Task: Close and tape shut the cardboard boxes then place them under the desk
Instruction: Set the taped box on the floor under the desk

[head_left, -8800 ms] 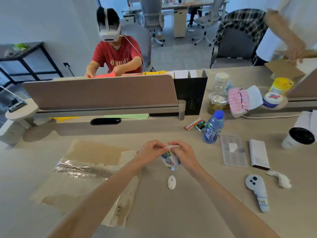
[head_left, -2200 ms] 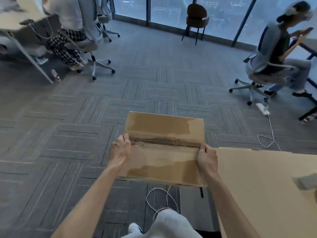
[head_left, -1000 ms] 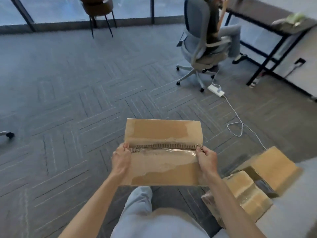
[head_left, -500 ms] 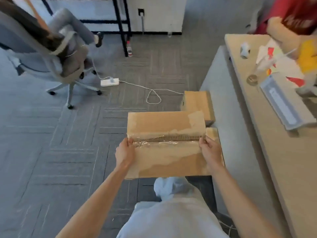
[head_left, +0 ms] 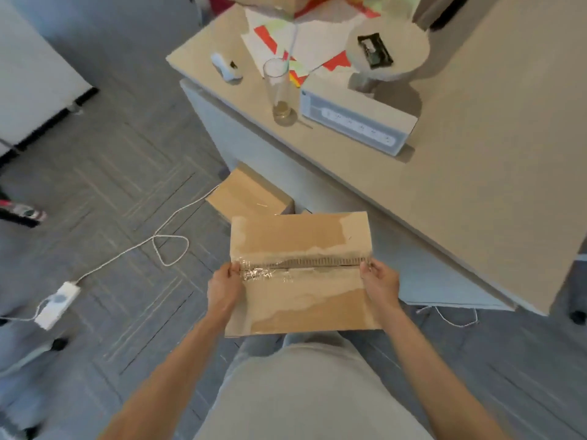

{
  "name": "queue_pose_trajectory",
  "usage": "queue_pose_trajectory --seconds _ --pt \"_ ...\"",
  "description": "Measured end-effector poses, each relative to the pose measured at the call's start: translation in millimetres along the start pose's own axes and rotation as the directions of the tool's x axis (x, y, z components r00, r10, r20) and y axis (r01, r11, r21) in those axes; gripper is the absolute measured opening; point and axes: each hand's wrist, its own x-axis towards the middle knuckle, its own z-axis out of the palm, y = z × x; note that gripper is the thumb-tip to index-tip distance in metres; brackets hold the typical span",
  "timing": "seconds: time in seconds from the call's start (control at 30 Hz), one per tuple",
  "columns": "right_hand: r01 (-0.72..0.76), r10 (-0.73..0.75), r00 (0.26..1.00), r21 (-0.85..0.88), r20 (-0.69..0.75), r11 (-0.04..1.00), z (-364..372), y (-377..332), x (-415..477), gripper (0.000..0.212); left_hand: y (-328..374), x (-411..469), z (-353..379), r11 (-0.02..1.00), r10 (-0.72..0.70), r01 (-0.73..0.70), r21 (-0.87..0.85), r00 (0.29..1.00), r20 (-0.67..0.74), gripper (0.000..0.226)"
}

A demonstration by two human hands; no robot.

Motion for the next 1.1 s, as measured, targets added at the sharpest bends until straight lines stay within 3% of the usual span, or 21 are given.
queue_pose_trajectory --seconds 0.2,0.4,0.6,0.8,0.97,1.1 --pt "-0.082 0.089 0.985 0.058 -0.148 0.995 4 6 12 0.019 36 54 11 0.977 0.139 -0.163 0.136 0.975 0.172 0.038" --pt "-0.231 0.254 0.940 0.123 -0.228 0.965 19 13 10 0.024 51 99 14 0.913 0.207 -0.323 0.248 0.893 0.400 0.040" --pt "-0.283 0.358 0.884 0.265 -0.300 0.922 38 10 -1 0.030 42 137 25 0.886 0.095 -0.346 0.309 0.787 0.610 0.030" --pt "-0.292 0.405 0.840 0.329 -0.360 0.898 51 38 34 0.022 57 168 49 0.845 0.039 -0.376 0.381 0.753 0.657 0.024" --pt "-0.310 0.422 0.854 0.354 -0.303 0.882 64 57 69 0.035 79 200 76 0.811 -0.005 -0.378 0.446 0.758 0.652 0.018" --pt "-0.377 0.501 0.831 0.418 -0.243 0.827 74 71 110 0.035 97 225 107 0.803 0.013 -0.390 0.451 0.768 0.641 0.028"
